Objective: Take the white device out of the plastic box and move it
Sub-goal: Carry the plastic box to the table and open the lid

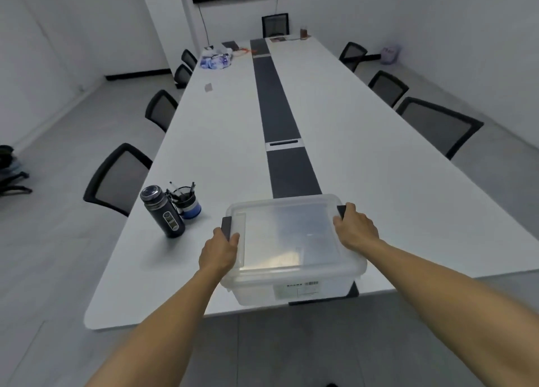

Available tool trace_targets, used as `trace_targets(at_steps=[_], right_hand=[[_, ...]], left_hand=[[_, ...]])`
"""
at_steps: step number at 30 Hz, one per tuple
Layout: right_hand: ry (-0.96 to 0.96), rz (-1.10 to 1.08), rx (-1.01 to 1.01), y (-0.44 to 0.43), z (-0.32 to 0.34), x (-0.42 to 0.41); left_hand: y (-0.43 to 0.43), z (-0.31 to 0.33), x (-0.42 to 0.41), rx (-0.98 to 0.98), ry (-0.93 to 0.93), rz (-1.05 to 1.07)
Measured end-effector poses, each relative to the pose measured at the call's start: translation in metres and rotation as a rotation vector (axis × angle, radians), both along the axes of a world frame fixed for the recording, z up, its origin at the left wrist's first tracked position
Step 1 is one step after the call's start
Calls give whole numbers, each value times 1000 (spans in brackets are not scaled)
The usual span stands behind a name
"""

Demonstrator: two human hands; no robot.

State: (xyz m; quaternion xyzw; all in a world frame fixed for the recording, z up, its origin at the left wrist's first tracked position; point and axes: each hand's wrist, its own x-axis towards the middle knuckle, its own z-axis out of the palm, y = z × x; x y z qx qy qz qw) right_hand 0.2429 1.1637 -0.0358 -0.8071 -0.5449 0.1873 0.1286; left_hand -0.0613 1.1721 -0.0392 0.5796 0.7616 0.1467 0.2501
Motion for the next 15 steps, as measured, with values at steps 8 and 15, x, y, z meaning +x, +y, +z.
trace_targets(at_steps=[8, 15], right_hand=[[37, 46, -55, 64, -50, -34], [35, -29, -49, 81, -91, -67]], left_hand=[[46, -48, -34, -55, 5, 86], [78, -80, -66, -123, -7, 32]])
